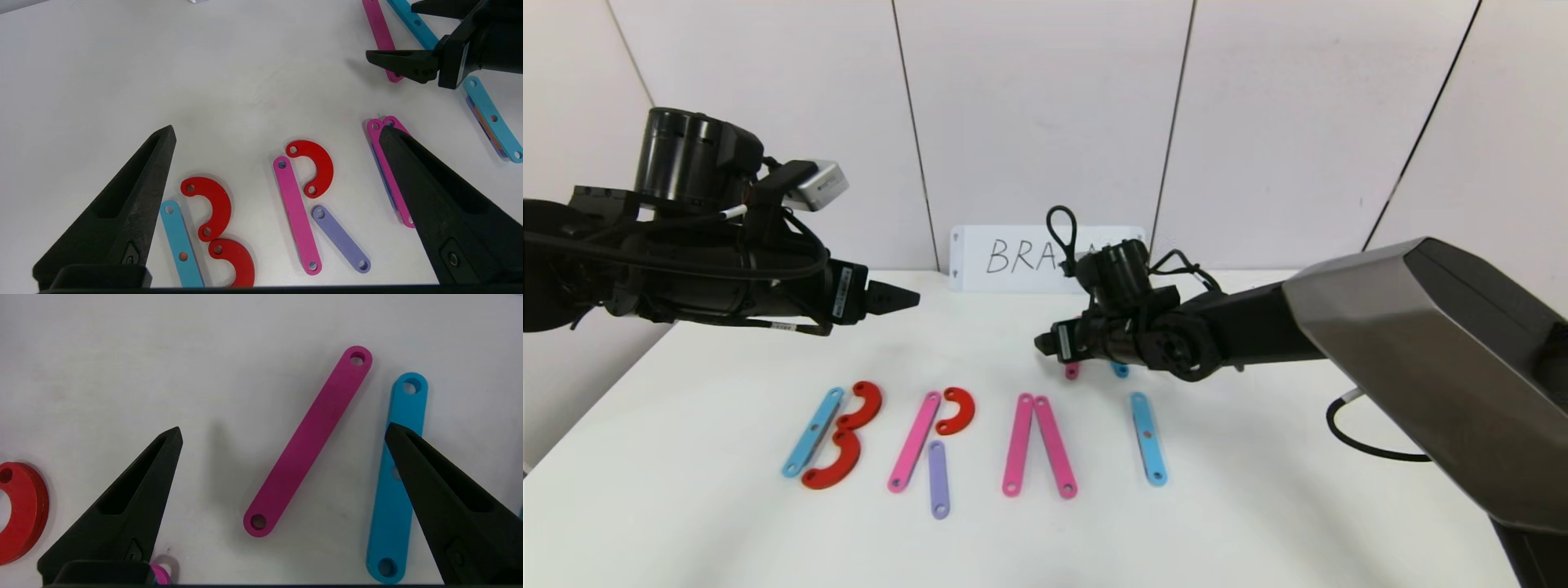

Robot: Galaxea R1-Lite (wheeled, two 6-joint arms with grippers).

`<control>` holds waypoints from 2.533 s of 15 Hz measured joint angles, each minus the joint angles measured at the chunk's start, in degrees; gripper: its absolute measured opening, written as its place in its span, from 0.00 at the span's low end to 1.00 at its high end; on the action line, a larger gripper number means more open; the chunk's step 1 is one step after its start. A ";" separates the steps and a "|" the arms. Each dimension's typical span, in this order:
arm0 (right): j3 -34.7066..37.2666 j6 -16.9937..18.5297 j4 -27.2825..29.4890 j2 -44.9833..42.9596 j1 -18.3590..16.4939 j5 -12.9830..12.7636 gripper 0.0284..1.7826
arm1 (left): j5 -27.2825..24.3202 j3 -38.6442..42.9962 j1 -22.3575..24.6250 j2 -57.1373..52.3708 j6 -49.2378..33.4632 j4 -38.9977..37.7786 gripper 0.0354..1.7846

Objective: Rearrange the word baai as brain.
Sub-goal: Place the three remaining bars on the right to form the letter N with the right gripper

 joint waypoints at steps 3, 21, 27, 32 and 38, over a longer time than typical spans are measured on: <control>-0.40 0.18 -0.13 1.04 0.48 -0.62 0.97 | 0.00 0.00 -0.02 0.27 -0.02 -0.02 0.97; -1.78 1.43 -0.16 4.13 1.55 -3.28 0.55 | -0.02 -0.06 0.00 1.13 -0.02 -0.07 0.97; -1.51 1.38 -0.09 3.83 1.48 -3.22 0.14 | 0.06 -0.12 0.02 1.29 -0.02 -0.27 0.97; 2.10 1.37 -0.61 -0.56 1.05 -2.45 0.14 | 0.06 -0.26 0.20 1.46 0.00 -0.27 0.97; 14.62 3.52 -0.55 -13.24 -1.69 -4.21 0.14 | 0.02 -0.20 0.18 1.24 -0.02 -0.21 0.97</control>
